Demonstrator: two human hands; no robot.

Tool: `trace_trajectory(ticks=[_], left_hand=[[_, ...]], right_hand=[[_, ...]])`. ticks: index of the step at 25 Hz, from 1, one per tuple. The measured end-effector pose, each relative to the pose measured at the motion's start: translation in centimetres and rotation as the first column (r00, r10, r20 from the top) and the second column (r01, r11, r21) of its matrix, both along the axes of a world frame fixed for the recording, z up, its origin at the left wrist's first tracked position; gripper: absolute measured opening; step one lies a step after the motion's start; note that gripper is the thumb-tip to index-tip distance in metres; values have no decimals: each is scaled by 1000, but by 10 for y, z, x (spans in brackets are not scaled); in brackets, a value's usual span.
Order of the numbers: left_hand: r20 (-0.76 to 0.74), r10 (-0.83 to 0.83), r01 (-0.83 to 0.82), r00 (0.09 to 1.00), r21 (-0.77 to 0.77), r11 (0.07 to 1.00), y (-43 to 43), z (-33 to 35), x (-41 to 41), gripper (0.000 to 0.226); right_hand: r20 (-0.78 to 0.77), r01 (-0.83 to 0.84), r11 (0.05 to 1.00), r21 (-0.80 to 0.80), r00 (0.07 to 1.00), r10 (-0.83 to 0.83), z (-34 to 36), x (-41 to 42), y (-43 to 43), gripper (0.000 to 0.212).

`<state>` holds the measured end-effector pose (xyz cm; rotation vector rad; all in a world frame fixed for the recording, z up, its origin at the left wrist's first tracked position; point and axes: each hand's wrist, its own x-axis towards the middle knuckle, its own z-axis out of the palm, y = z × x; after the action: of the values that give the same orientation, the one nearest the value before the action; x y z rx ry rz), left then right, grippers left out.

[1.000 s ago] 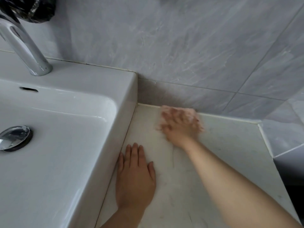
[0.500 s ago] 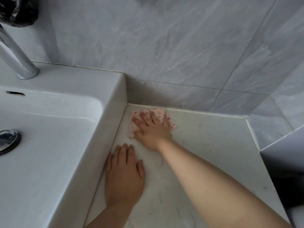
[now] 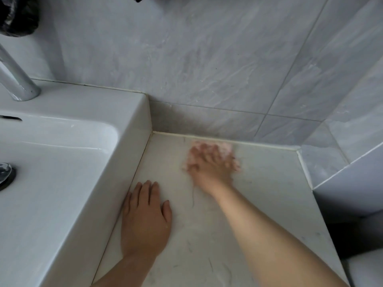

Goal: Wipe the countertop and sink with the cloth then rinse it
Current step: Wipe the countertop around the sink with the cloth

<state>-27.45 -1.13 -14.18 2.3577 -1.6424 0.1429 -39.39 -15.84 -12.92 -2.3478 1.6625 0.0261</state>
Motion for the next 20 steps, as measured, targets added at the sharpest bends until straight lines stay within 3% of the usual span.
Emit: trace_trajectory(ticks=[2,4,7,9,11,12,15,17,20], left_hand=[[-6,6,-6,1000,2,1000,-1,1,-1,55],[-4,7,-7,1000,-1,1000,-1,0,0,55],[0,-1,1,1000,-1,1000,-1,0,1,55],[-4,3,-3,1000,-5,1000,-1,1,1,55],[-7,10,-10,1000,-2,1000,-2,1,0,55],[-10,8,-8,1000,1,1000,-2,1,-1,55],[-11,6,-6,1000,-6,1000,-1,0,1,56],[-19,14,-13,1000,13,1000,-2,-1,1,57],[-37,20,-19,999,24,1000,-2,-2,2,57]], right_hand=[[-3,-144,989,30,989,145,6,18,0,54],[-37,-148,989,11,988,149,3,-7,-13,54],[-61,128,989,-69,989,-132,-6,-102,-25,54],[-60,360,931,-64,930,-363,2,-154,-23,56],[-41,504,861,-67,861,-508,6,-150,-20,55],[-17,494,864,-94,867,-498,6,-128,-19,55],[28,151,984,-98,989,-149,-3,-21,-15,56],[57,-78,997,-3,995,78,-3,51,-8,57],[62,-233,972,24,971,232,5,100,-9,57]])
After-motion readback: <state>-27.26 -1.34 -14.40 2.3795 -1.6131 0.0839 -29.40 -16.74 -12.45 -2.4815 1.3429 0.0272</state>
